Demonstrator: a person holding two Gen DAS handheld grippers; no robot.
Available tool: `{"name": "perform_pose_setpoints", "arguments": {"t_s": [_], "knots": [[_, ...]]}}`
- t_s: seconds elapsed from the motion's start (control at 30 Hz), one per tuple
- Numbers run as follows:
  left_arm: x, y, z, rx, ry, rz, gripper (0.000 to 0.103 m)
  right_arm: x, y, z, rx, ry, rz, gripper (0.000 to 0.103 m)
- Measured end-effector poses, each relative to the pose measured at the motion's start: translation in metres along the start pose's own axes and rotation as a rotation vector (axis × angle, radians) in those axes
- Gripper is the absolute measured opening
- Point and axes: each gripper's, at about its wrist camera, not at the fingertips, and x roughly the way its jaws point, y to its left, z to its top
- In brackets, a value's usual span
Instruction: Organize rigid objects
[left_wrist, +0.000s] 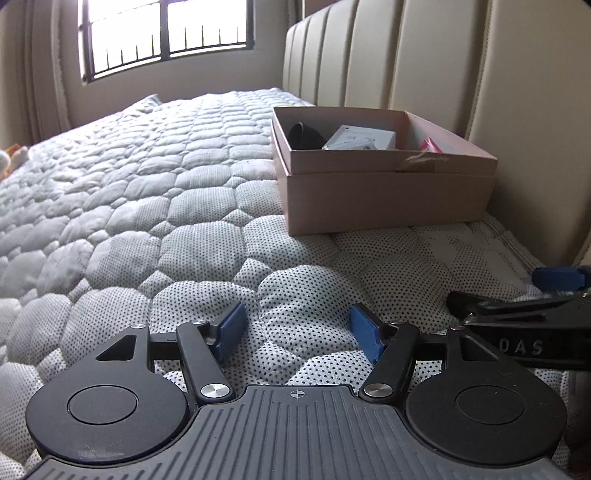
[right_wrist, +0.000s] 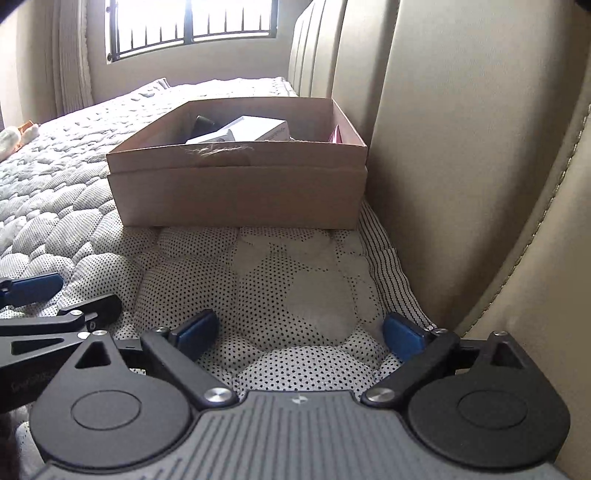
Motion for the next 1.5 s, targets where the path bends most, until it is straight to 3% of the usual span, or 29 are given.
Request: {"name": "perform_pose_setpoints", "arguments": {"t_s": [0.13,0.33,1.5], "knots": [[-0.006,0.004,-0.004,-0.017,-0.017,-0.007,0.063,-0.001,0.002,-0.009,-0.001,-0.056,-0.001,0.099],[-0.005,0.003,-0.005,-0.008,-0.026,-0.001,0.063,-0.001,0.0,-0.011,0.014,-0.069,0.004,0.099],[-0.006,0.004,-0.006,-0.006,-0.032,-0.008,0.064,-0.004,-0.004,-0.013,0.022,-0.075,0.041,0.103]]}}
